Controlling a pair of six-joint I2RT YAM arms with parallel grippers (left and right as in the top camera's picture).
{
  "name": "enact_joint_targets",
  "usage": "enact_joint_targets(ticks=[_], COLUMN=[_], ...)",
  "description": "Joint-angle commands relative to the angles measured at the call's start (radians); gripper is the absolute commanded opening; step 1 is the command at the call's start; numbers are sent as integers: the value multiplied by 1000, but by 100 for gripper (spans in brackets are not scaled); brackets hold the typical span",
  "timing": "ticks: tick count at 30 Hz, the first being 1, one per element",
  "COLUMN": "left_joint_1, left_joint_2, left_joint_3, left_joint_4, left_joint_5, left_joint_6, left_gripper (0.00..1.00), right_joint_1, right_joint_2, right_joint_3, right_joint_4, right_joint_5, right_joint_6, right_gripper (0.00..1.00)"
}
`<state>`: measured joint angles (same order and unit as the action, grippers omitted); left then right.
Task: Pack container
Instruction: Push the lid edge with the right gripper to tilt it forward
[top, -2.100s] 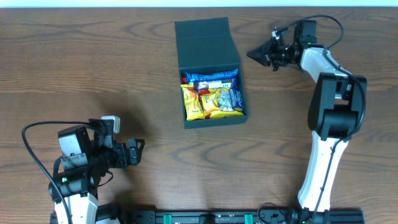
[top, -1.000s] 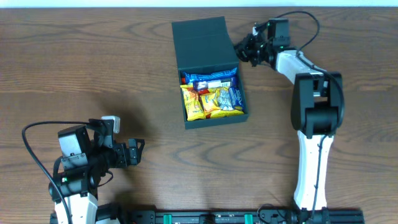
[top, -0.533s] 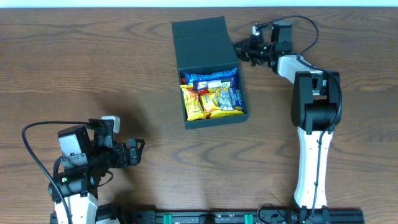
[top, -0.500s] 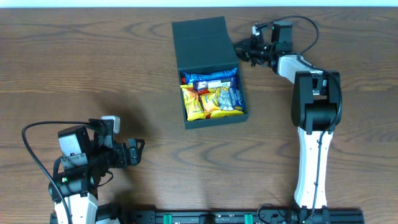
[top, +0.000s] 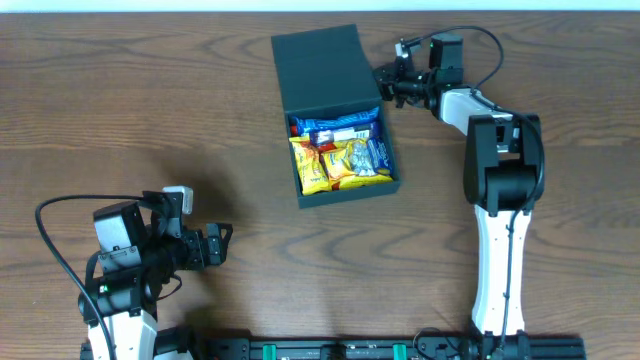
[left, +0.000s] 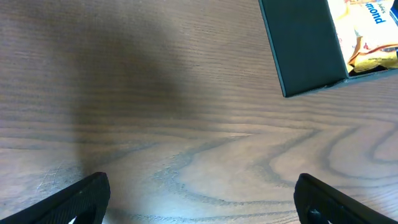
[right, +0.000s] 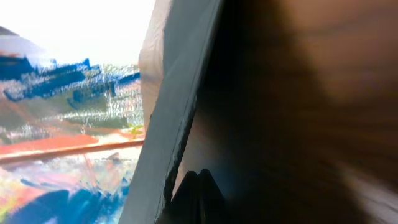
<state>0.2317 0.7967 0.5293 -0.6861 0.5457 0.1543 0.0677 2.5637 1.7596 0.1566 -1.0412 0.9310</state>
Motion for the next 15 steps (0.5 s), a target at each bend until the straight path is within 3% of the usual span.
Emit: enact_joint_targets(ticks=[1, 15], left_joint_1=[-5, -5], left_joint_2=[0, 0], left_joint_3=[-2, -2], left_joint_4=[-2, -2], left_joint_5=[-4, -4], left_joint_6=[-5, -5], left_gripper=[95, 96], right_joint_1=[19, 18], right_joint_2=[18, 18], right_joint_3=[6, 6], right_joint_4=[47, 291], right_joint_5=[-37, -98], right_joint_6=[5, 139], right_gripper=[1, 1])
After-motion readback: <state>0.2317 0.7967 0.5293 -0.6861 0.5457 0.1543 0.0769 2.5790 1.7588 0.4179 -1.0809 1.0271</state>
